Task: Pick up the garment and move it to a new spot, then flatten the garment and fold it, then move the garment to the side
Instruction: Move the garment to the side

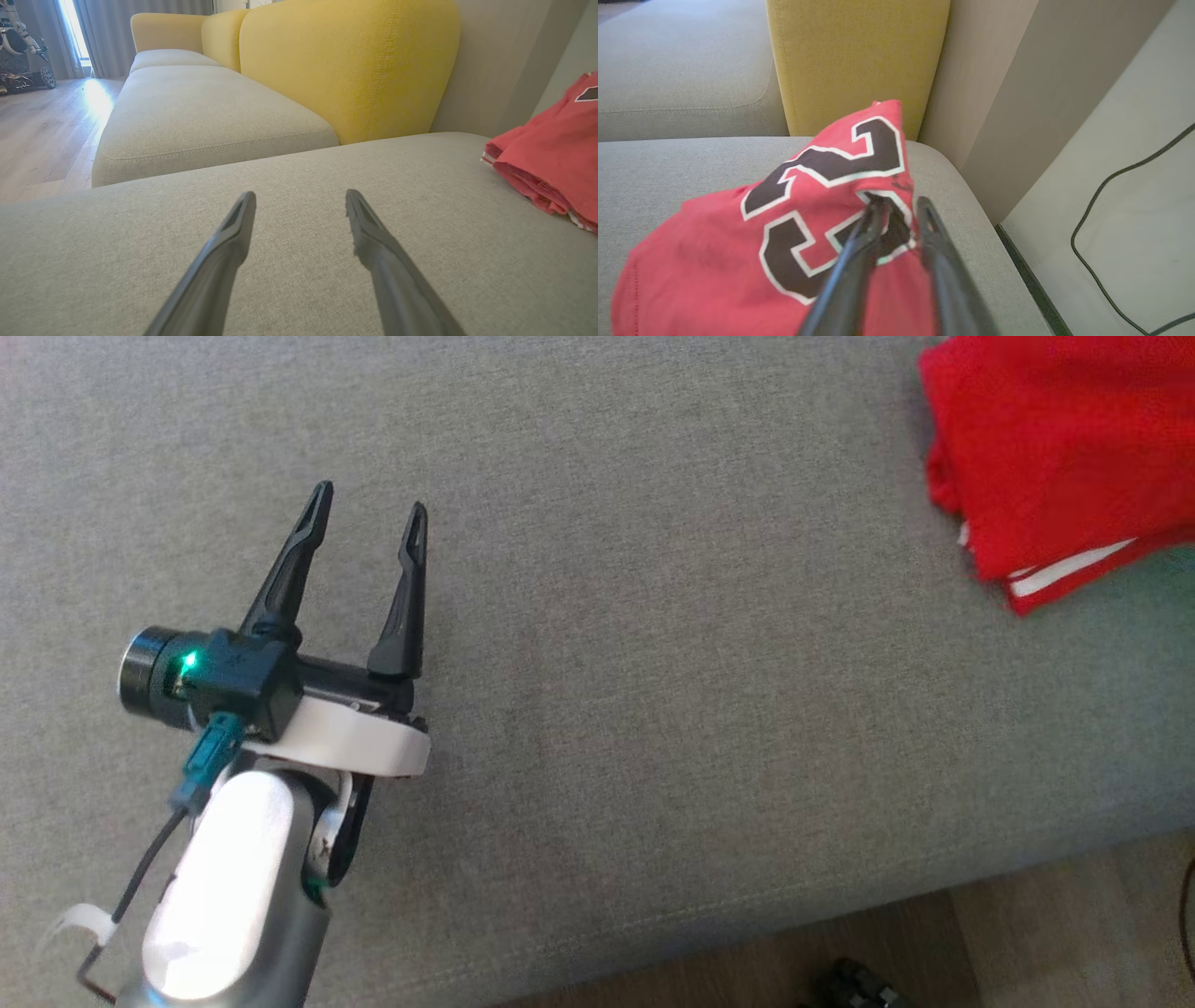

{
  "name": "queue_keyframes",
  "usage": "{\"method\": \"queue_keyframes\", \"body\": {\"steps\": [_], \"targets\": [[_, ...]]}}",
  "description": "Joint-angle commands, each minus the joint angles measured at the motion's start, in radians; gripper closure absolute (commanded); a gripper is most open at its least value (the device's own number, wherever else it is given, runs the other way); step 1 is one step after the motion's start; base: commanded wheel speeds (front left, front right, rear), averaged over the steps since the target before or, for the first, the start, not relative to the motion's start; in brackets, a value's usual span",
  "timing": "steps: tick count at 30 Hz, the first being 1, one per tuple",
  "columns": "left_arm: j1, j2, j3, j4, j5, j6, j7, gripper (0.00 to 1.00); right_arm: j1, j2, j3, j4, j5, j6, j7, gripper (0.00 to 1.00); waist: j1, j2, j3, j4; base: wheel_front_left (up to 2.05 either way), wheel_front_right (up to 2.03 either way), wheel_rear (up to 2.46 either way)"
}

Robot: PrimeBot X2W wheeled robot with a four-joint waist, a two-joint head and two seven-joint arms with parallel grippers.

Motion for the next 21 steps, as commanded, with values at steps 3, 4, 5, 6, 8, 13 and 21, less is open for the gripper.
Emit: {"method": "queue_keyframes", "body": {"steps": [3, 4, 5, 6, 8, 13, 21], "targets": [[-0.018, 0.023, 0.030, -0.031, 0.006, 0.000, 0.002, 0.00, 0.023, -0.014, -0.021, -0.028, 0.000, 0.003, -0.009, 0.00, -0.0001, 0.0000, -0.011, -0.007, 0.00, 0.00, 0.00], [-0.015, 0.024, 0.030, -0.029, 0.004, 0.001, 0.001, 0.00, 0.034, -0.006, -0.028, -0.032, -0.003, 0.003, -0.011, 0.00, -0.0001, 0.0000, -0.017, -0.009, 0.00, 0.00, 0.00], [-0.009, 0.024, 0.030, -0.026, -0.001, 0.003, 0.001, 0.00, 0.061, 0.012, -0.045, -0.049, -0.007, 0.003, -0.020, 0.00, -0.0001, 0.0000, -0.029, -0.011, 0.00, 0.00, 0.00], [-0.009, 0.024, 0.030, -0.026, -0.001, 0.003, 0.001, 0.00, 0.061, 0.012, -0.045, -0.049, -0.007, 0.003, -0.020, 0.00, -0.0001, 0.0000, -0.029, -0.011, 0.00, 0.00, 0.00], [0.000, 0.025, 0.032, -0.023, -0.005, 0.005, 0.000, 0.00, 0.096, 0.037, -0.062, -0.078, -0.015, 0.003, -0.030, 0.00, -0.0001, 0.0000, -0.046, -0.014, 0.00, 0.00, 0.00], [0.031, 0.020, 0.047, -0.019, -0.024, 0.024, -0.004, 0.00, 0.207, 0.133, -0.123, -0.193, -0.045, 0.003, -0.045, 0.00, -0.0001, 0.0000, -0.096, -0.010, 0.00, 0.00, 0.00], [0.104, 0.007, 0.071, -0.002, -0.063, 0.048, -0.011, 0.00, 0.406, 0.330, -0.167, -0.433, -0.118, 0.003, -0.042, 0.00, -0.0001, 0.0000, -0.190, 0.038, 0.00, 0.00, 0.00]]}}
